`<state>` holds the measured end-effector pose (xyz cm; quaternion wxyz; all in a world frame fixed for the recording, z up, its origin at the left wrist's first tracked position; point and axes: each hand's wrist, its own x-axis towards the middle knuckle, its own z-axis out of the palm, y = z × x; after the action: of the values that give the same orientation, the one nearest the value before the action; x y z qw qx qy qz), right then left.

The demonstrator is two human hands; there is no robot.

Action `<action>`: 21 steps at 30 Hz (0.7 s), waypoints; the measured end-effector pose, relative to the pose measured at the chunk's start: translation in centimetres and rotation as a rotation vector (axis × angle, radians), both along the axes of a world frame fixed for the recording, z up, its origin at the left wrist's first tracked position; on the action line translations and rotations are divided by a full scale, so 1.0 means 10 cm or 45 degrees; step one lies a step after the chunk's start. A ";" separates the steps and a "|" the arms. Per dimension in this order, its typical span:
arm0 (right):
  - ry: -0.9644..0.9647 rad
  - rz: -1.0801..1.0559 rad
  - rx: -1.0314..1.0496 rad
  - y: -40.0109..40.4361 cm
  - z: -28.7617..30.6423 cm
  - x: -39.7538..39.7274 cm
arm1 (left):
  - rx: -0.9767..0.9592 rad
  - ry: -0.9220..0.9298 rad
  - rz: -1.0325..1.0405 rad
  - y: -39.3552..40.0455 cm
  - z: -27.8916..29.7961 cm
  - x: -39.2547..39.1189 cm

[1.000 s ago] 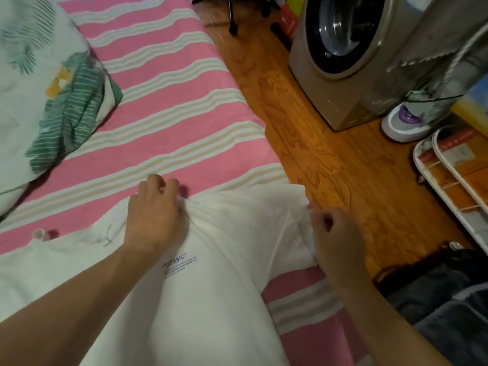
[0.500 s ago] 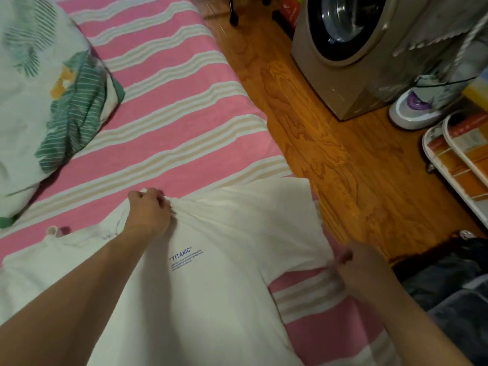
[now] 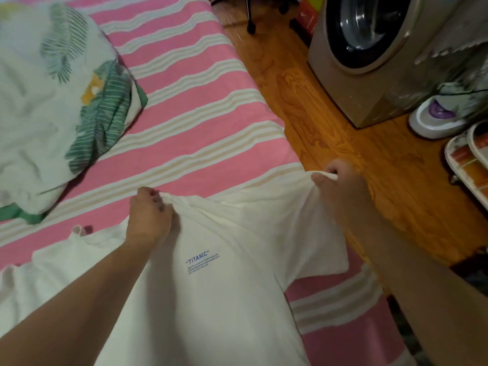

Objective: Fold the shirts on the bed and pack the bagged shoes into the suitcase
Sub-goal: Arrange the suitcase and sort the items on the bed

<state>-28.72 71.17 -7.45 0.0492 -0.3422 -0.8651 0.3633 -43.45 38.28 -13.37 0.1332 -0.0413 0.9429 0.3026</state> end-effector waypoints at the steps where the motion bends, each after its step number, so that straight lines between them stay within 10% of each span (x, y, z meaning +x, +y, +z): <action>1: 0.104 -0.043 -0.003 -0.01 0.04 -0.02 | 0.016 -0.002 0.013 -0.02 -0.02 0.03; 9: -0.064 -0.168 0.278 -0.15 -0.37 -0.05 | -0.797 0.121 -0.215 -0.25 -0.10 0.43; 17: -0.100 -0.111 0.291 -0.09 -0.43 -0.07 | -0.875 0.006 -0.574 -0.66 0.07 0.39; 21: -0.144 -0.090 0.393 -0.15 -0.42 -0.08 | -0.974 0.316 -0.746 -1.08 0.22 0.35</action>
<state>-29.49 69.64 -11.62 0.0653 -0.3808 -0.8995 0.2041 -39.92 27.45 -11.17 0.0749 0.2158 0.9670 -0.1125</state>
